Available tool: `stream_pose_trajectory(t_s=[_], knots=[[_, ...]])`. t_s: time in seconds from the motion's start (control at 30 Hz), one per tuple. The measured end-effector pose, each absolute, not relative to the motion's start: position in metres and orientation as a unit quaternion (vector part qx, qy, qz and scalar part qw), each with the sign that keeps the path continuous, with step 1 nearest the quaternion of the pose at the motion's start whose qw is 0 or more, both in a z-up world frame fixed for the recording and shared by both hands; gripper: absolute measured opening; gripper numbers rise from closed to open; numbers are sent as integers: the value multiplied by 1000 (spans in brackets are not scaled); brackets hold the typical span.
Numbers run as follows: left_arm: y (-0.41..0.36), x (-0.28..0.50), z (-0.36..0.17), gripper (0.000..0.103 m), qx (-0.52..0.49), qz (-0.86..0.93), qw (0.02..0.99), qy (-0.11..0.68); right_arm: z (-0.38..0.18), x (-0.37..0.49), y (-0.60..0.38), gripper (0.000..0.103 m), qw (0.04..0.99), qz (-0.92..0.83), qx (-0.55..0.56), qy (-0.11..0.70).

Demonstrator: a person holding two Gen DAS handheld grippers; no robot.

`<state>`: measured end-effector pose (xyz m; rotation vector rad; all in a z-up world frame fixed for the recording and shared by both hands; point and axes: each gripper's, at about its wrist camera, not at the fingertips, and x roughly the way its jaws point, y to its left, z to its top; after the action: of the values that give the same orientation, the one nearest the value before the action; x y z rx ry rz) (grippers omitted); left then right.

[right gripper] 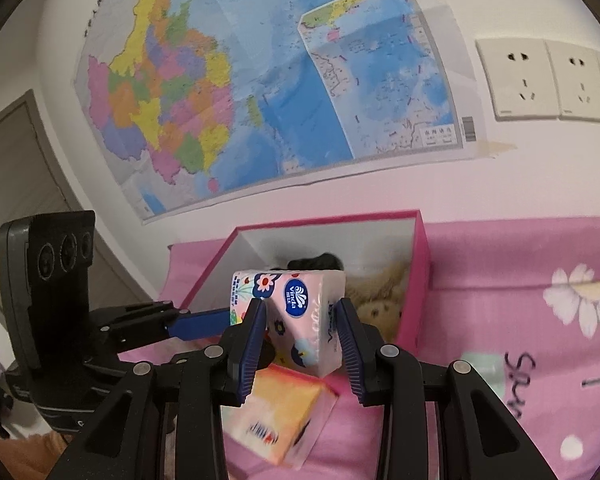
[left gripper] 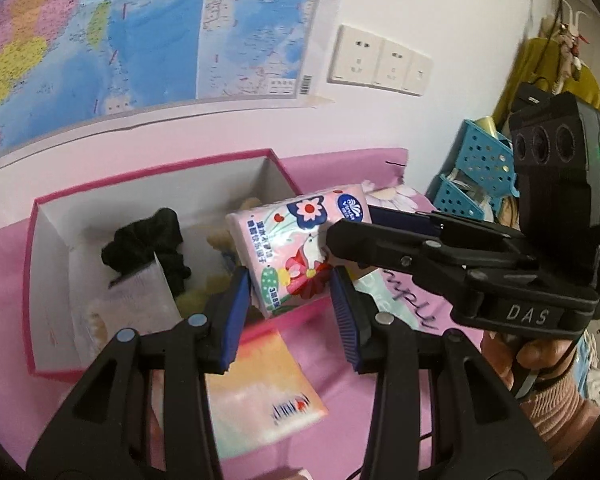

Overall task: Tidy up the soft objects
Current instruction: 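Carry the floral tissue pack into the pink box and release it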

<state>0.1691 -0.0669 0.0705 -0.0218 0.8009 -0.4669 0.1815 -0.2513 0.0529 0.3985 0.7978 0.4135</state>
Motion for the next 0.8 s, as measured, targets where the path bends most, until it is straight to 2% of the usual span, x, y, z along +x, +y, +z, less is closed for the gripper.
stream_pose_trajectory(t_s=[0.5,0.57,0.67,0.8], knots=[[-68,237,45,43,-37,-163,881,443,18,244,-253,37,874,159,200,414],[-68,241,42,47,-41,-155,877,453,15,244,-255,38,875,145,204,414],[-68,232,43,51,-26,-145,886,440,10,236,-259,39,872,143,214,417],[-68,205,52,52,-2,-159,897,412,12,216,-261,39,875,144,207,412]])
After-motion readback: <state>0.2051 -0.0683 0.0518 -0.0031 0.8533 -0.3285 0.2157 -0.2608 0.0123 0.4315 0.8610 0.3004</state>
